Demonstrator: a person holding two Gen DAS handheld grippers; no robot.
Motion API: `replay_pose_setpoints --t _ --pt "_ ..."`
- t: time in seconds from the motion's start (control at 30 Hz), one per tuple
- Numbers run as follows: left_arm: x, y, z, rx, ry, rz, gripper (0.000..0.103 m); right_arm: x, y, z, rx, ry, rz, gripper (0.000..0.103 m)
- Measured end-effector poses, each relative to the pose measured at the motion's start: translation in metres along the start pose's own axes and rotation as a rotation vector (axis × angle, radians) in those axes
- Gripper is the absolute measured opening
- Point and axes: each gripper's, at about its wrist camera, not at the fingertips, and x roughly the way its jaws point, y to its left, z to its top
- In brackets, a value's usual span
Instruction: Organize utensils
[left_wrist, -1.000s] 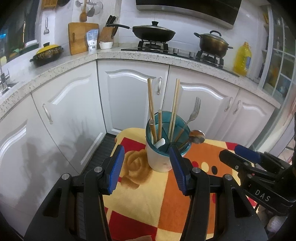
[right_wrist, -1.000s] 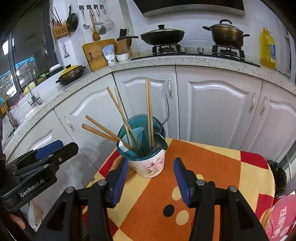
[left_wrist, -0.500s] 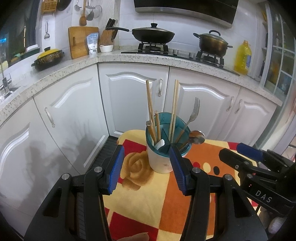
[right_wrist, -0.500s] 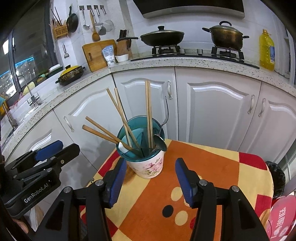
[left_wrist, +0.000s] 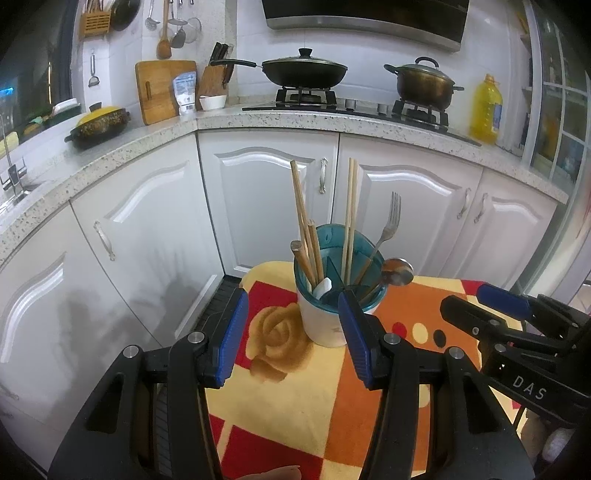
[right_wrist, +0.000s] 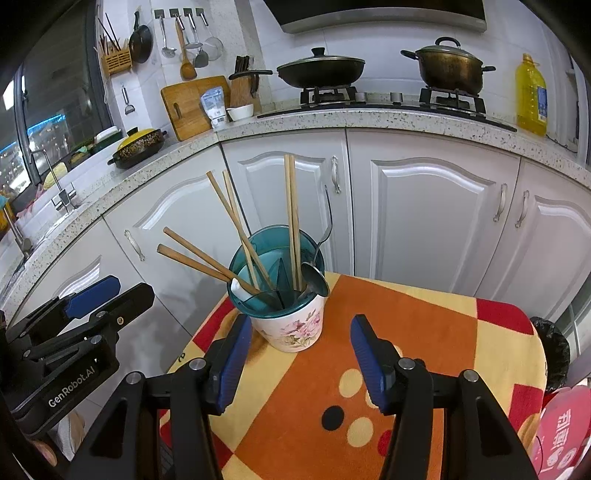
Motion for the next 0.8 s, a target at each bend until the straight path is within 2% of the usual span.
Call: replay_pose_setpoints --t 0.8 --pt "0.0021 -0.0025 0.0007 0.005 0.003 0.001 0.05 0.0032 -0.0012 0.0002 -0.006 0.006 -0.002 0.054"
